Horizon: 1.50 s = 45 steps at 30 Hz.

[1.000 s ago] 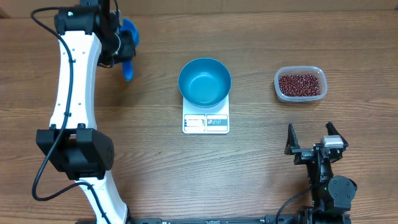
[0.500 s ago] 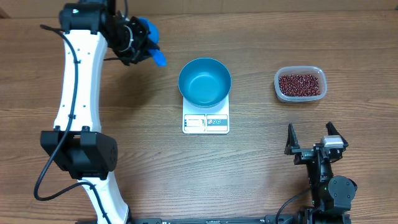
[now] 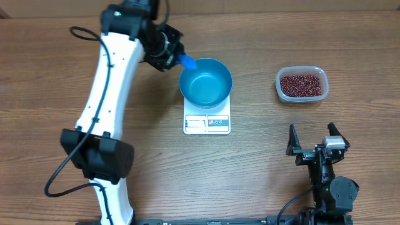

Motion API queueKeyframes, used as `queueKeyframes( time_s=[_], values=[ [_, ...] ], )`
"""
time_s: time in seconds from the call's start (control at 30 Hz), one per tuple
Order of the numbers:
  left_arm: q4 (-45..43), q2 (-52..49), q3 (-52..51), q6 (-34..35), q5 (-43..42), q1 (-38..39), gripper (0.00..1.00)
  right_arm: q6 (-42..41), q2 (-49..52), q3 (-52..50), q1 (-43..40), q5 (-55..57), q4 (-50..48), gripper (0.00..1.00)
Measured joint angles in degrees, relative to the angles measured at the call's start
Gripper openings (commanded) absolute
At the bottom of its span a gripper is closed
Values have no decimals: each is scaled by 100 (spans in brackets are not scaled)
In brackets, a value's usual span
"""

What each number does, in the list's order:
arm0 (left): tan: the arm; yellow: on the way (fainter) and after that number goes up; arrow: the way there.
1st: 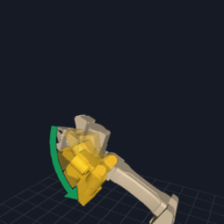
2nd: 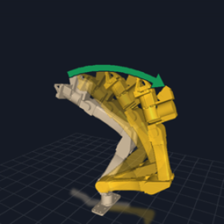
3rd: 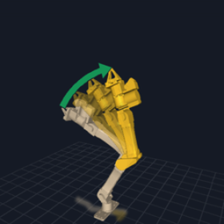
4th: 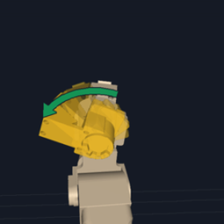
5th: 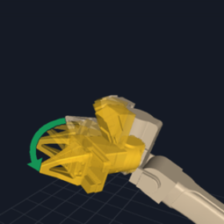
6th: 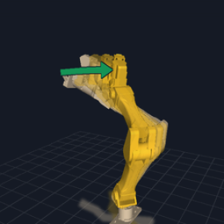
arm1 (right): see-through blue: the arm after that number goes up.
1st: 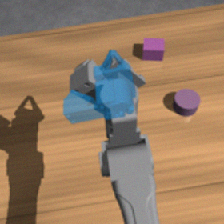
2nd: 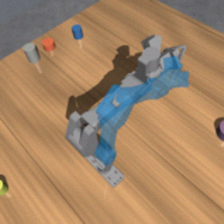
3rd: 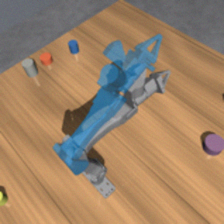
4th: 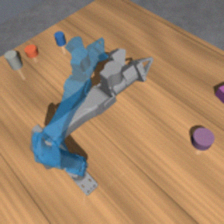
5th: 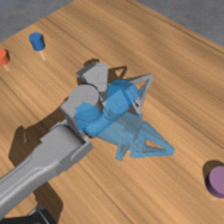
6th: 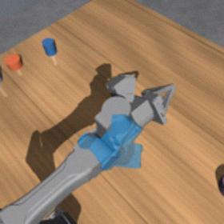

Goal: Scoop item into bowl and weigh 150g on scale
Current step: 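Lift the blue scoop with the left gripper toward the scale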

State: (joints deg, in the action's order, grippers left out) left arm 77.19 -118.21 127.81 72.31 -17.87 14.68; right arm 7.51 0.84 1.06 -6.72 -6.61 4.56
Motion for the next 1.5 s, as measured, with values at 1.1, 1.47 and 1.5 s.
queueKeyframes(
  time_s=[1.1, 1.47, 1.5],
  values=[
    [804, 822, 50, 1460, 1851, 1722, 4, 0, 0, 0, 0, 2, 0, 100],
    [839, 822, 50, 1799, 1794, 1993, 4, 0, 0, 0, 0, 0, -2, 100],
    [839, 822, 50, 1825, 1788, 2009, 4, 2, 0, 0, 0, 0, -20, 100]
  ],
)
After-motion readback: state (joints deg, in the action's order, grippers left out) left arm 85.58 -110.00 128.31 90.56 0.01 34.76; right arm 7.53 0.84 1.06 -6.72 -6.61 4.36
